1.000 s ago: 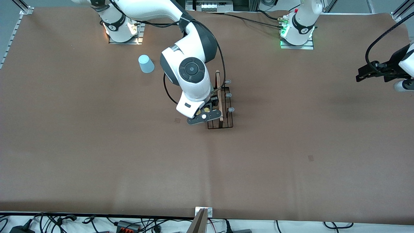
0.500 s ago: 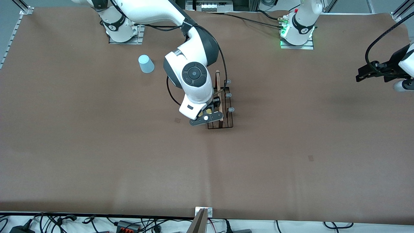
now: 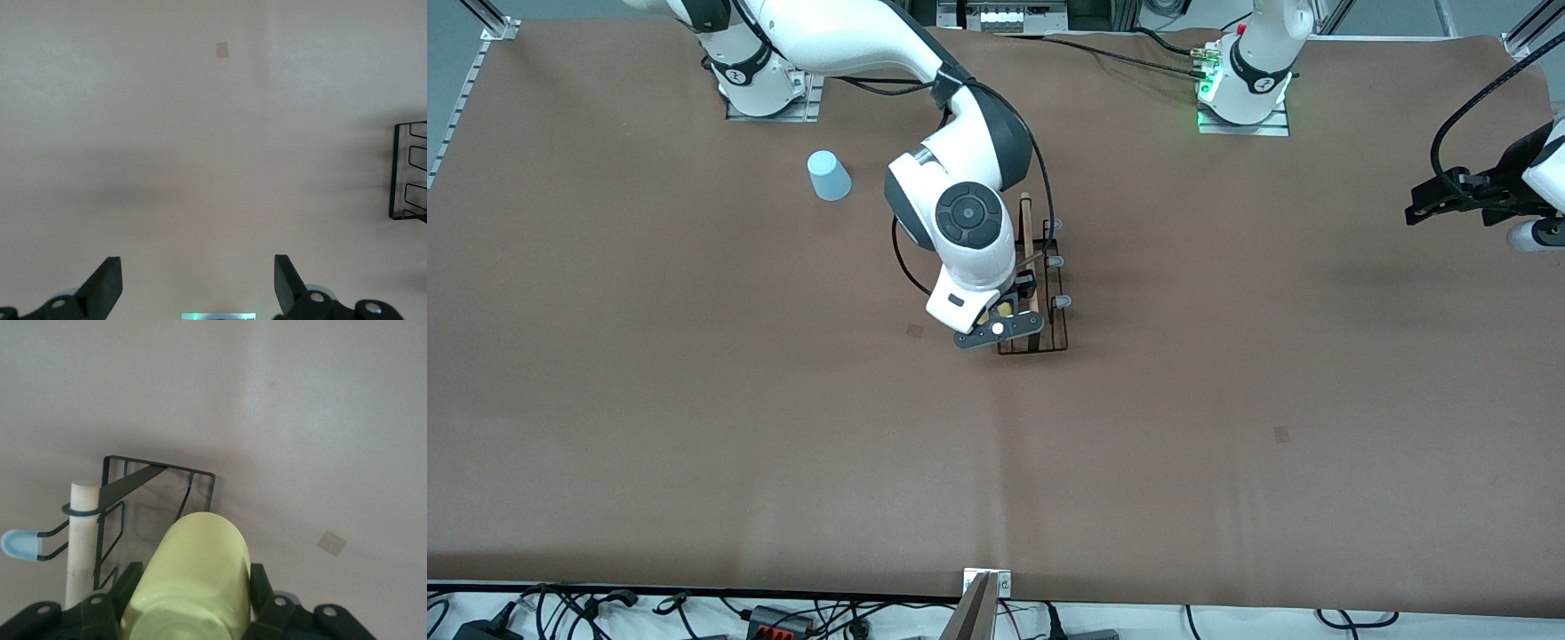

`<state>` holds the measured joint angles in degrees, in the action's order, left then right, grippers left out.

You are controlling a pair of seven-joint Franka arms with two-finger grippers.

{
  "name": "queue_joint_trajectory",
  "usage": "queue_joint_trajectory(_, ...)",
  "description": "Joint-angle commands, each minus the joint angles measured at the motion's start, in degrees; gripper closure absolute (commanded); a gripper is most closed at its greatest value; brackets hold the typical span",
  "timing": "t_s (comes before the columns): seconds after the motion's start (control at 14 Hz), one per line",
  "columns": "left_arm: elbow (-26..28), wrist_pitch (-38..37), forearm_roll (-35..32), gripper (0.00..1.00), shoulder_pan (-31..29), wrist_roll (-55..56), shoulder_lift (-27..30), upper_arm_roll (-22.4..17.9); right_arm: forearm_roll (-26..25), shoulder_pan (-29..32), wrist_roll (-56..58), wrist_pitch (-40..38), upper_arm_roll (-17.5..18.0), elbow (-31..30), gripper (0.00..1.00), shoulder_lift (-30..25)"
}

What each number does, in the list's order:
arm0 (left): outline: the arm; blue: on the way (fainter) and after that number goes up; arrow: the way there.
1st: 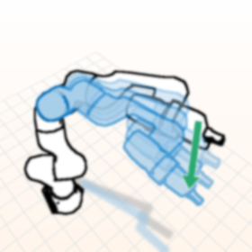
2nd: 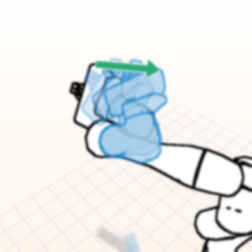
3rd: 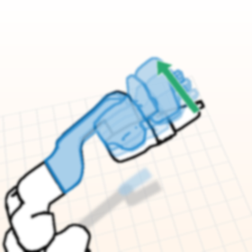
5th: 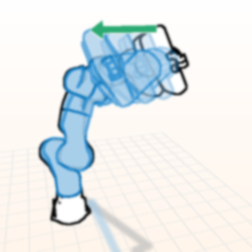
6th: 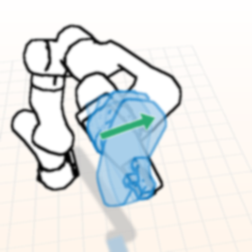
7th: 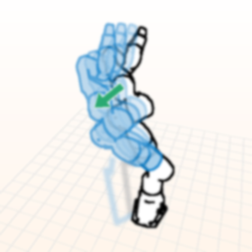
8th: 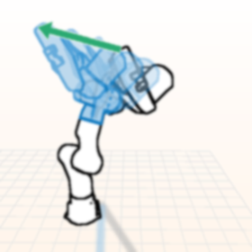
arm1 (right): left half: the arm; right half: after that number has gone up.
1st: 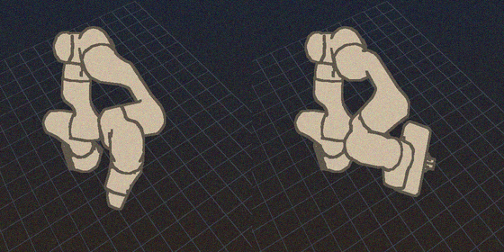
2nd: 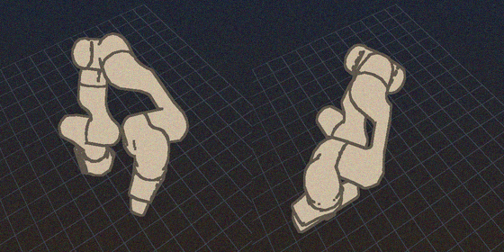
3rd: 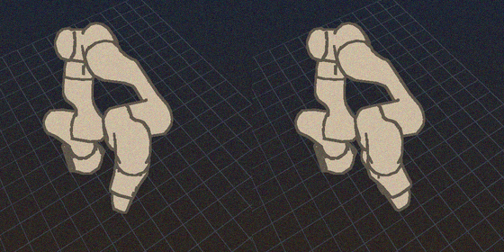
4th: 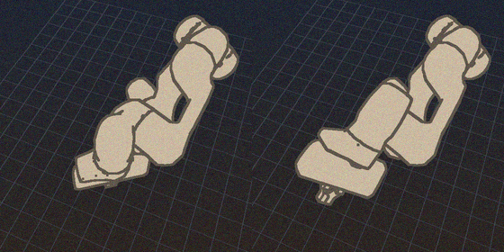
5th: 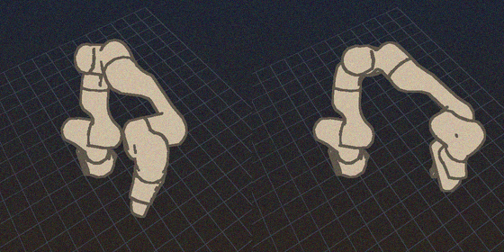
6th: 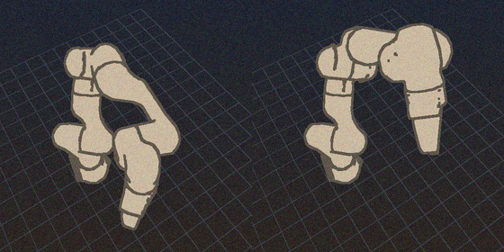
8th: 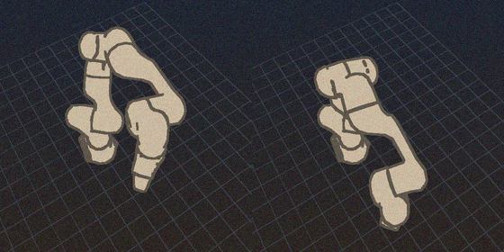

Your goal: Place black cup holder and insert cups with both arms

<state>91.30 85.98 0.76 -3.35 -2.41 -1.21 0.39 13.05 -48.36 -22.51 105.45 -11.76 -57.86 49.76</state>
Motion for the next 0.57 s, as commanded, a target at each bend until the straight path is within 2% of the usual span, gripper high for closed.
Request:
queue_joint_trajectory(0.0, -1.3, -0.19, 0.65, 0.0, -0.26, -1.02, -0.46, 0.14, 0.4, 0.02, -0.87, 0.46, 0.43, -0.14, 0.62, -0.02)
queue_joint_trajectory(0.43, -1.3, -0.19, 0.56, 0.0, -0.34, -1.1, -0.46, 0.14, 0.4, 0.02, -0.87, 1.86, 0.43, -0.06, 0.6, 1.48)
queue_joint_trajectory(0.5, -1.3, -0.19, 0.56, 0.0, -0.34, -1.1, -0.55, 0.23, 0.4, 0.1, -0.87, 1.95, 0.43, -0.06, 0.55, 1.48)
